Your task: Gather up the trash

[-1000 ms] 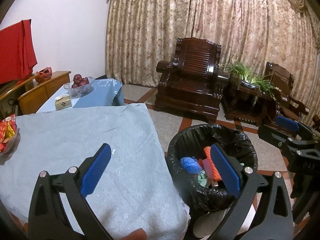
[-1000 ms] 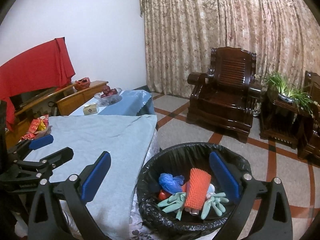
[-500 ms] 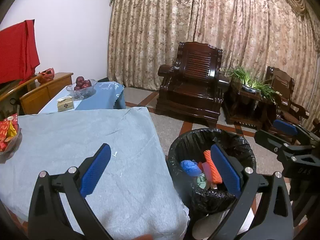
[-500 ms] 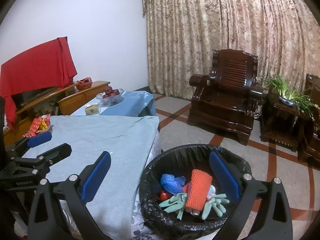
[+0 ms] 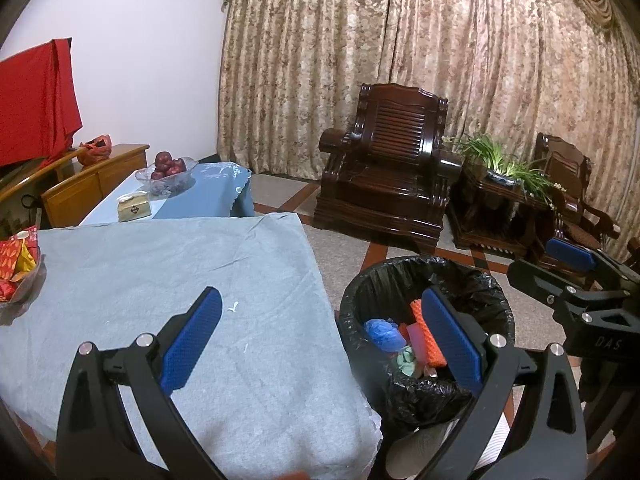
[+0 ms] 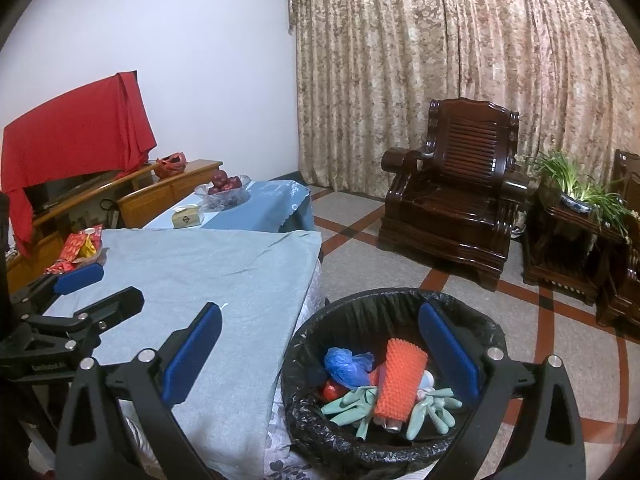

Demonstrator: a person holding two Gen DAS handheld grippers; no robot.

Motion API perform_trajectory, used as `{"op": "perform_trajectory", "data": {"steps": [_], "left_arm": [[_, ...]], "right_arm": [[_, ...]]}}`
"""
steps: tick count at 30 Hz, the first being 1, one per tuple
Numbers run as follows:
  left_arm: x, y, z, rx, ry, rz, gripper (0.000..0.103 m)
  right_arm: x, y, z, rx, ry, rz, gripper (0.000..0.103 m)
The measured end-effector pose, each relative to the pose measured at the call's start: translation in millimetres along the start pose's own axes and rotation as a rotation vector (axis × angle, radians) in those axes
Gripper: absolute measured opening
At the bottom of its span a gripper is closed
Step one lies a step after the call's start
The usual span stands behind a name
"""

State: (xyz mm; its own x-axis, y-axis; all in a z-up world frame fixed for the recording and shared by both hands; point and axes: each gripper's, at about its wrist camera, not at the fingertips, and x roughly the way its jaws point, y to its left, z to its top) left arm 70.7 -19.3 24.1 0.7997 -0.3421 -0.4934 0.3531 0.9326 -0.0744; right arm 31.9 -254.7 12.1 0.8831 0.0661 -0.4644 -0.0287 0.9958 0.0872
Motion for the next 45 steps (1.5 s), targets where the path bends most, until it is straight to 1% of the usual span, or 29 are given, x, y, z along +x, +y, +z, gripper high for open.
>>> {"op": "perform_trajectory", "data": {"steps": [18, 45], "left_arm": [[2.5, 4.0, -5.4, -0.001, 0.005, 0.004, 0.097], [2.4, 2.6, -3.7, 0.001, 0.006, 0.005, 0.097]], "right_arm": [[1.5, 0.5, -0.2, 0.002, 0.002, 0.002, 0.097], [3.4, 1.5, -0.1, -0.003, 0.002, 0.003, 0.097]]}}
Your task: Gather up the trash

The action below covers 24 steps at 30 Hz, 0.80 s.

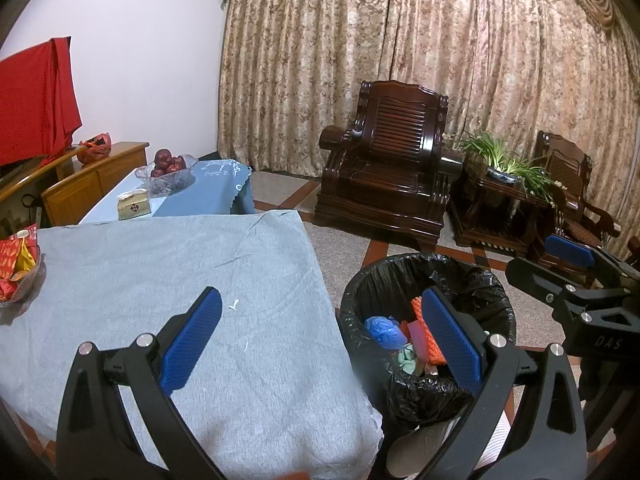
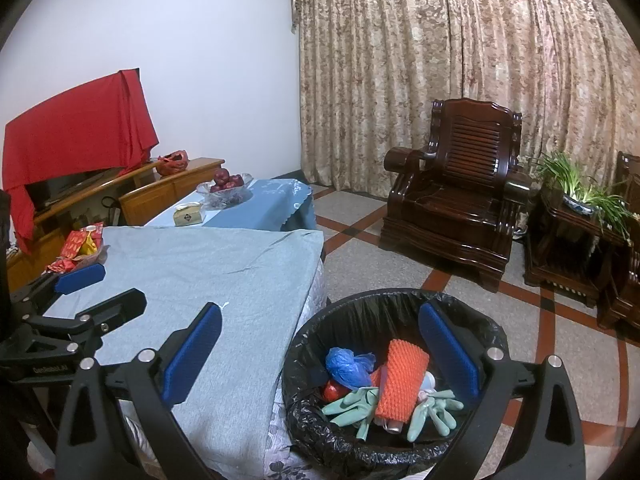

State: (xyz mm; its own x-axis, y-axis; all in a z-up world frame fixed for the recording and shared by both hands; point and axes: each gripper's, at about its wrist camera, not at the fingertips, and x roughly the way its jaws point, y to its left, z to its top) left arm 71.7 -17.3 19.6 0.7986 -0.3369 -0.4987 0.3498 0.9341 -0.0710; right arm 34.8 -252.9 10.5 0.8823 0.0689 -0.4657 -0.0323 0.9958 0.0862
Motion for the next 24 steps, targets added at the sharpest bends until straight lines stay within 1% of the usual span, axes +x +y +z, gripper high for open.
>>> {"op": "perform_trajectory", "data": {"steps": [19, 24], "left_arm": [[0.8, 0.0, -0.8, -0.001, 0.003, 0.000, 0.097], [2.6, 0.2, -5.7, -0.002, 0.013, 0.000, 0.097]], "right_arm": [[2.1, -4.2, -3.5, 0.000, 0.009, 0.003, 0.097], [2.6, -7.0, -4.5, 0.001, 0.011, 0.005, 0.097]]}}
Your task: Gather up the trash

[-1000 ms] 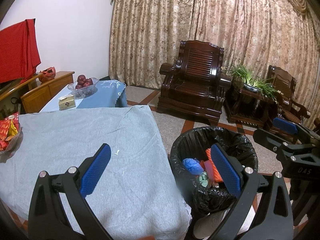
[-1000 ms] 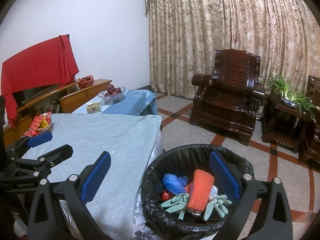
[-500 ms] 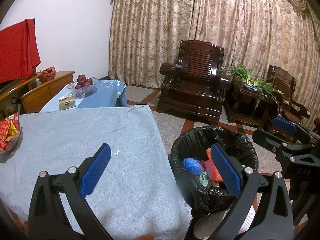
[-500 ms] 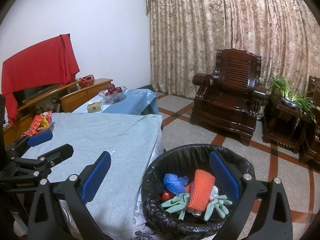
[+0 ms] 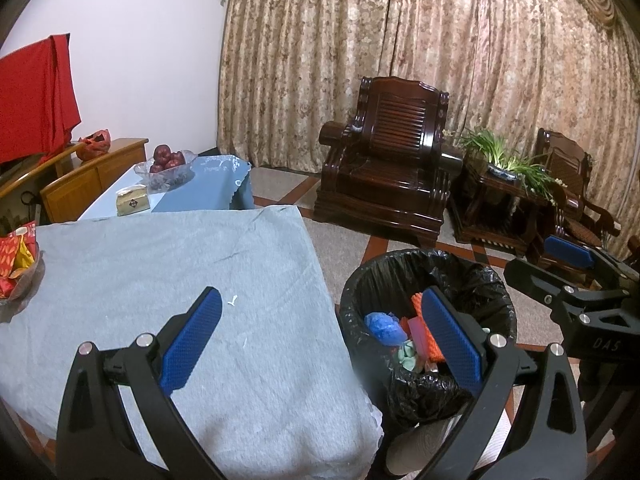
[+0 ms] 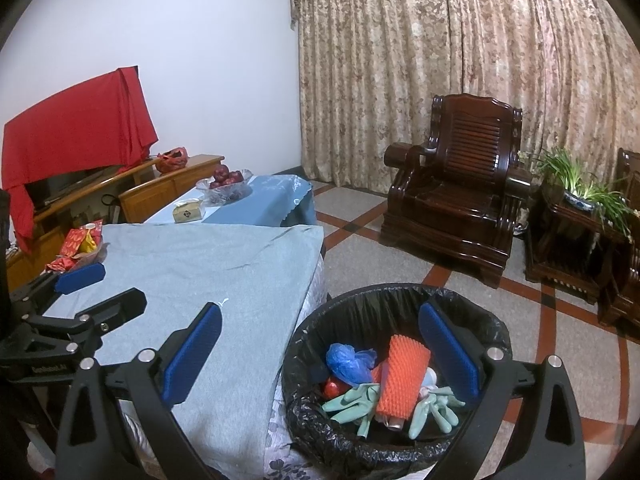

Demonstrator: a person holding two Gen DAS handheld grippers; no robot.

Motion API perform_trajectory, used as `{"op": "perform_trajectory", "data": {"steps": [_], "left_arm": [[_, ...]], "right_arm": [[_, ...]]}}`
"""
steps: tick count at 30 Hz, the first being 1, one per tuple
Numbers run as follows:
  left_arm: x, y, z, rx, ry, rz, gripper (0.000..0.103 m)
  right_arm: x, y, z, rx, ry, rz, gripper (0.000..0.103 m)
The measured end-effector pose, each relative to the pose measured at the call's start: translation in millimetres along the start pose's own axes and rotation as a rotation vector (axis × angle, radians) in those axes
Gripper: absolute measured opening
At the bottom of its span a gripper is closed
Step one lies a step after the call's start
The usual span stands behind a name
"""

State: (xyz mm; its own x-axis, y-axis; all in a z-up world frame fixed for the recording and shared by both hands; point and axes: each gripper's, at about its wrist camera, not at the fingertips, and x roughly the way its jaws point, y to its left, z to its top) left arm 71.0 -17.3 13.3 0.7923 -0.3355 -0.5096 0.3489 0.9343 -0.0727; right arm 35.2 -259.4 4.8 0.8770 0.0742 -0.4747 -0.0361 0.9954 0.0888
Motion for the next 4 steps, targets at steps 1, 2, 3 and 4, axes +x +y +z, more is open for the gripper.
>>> {"op": "perform_trajectory", "data": {"steps": [1, 2, 3, 4], "left_arm": [[-0.1, 0.0, -0.8, 0.001, -0.001, 0.001, 0.097], [-0.2, 0.3, -1.1, 0.001, -0.001, 0.002, 0.097], [0.3, 0.1, -0.2, 0.000, 0.000, 0.000, 0.097], [0.3, -0.1, 0.1, 0.000, 0.000, -0.001, 0.097]], "right_arm": [[0.0, -0.1, 0.0, 0.000, 0.000, 0.000, 0.097], [0.0, -0.1, 0.0, 0.000, 0.000, 0.001, 0.097], [0.0, -0.1, 0.1, 0.000, 0.000, 0.001, 0.097], [0.0, -0.2, -0.2, 0.000, 0.000, 0.001, 0.097]]}}
